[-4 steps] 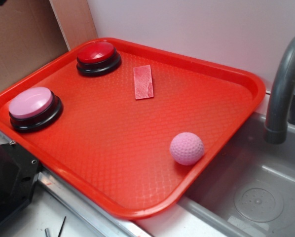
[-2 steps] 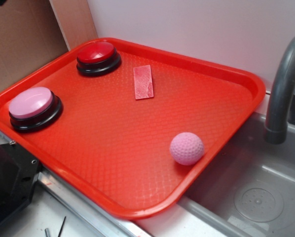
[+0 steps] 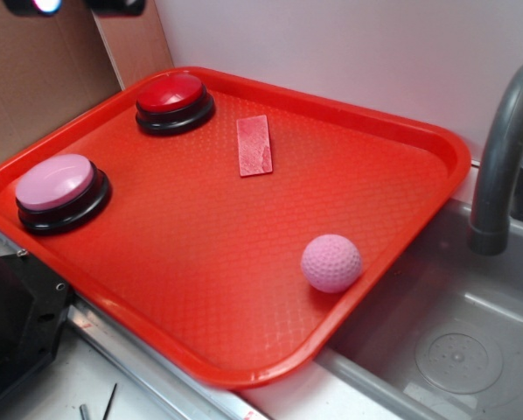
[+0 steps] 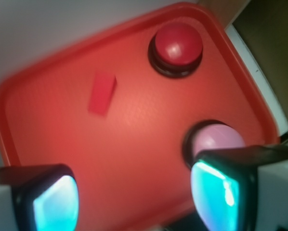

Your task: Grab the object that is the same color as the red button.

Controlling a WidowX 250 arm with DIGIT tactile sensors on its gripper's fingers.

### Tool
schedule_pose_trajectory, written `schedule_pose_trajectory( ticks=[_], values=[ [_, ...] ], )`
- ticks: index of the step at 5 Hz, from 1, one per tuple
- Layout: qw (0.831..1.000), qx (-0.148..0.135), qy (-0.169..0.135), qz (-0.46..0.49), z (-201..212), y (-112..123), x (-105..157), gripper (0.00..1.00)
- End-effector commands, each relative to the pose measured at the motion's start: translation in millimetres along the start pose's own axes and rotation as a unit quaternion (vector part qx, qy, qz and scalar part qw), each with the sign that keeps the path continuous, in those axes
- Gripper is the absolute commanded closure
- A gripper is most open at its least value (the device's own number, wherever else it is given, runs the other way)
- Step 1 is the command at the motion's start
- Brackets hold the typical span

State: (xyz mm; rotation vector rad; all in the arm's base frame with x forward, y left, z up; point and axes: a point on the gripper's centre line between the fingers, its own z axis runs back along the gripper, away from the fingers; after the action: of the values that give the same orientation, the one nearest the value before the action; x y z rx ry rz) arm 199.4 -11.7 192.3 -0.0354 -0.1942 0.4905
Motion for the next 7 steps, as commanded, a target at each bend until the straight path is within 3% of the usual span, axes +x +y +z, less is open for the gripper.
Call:
schedule_pose_trajectory(
  ticks=[1,2,3,4,5,6,7],
  values=[
    [1.0,-0.011,-0.02,0.005,9.8,-0.6,7.6,0.0],
    [1.0,-0.011,-0.02,0.005,9.8,-0.6,7.6,0.0],
    [0.997,0.007,-0.078,0.027,-36.4,-28.6,24.8,0.0],
    [0.991,-0.032,-0.128,0.036,-67.5,-32.8,31.7,0.0],
    [0.993,-0.016,-0.11,0.046,-99.8,-46.0,43.8,0.0],
    [0.994,-0.033,-0.094,0.041,-119.3,-56.0,52.3,0.0],
    [0.997,-0.023,-0.054,0.047,-144.1,-54.6,58.0,0.0]
  ],
)
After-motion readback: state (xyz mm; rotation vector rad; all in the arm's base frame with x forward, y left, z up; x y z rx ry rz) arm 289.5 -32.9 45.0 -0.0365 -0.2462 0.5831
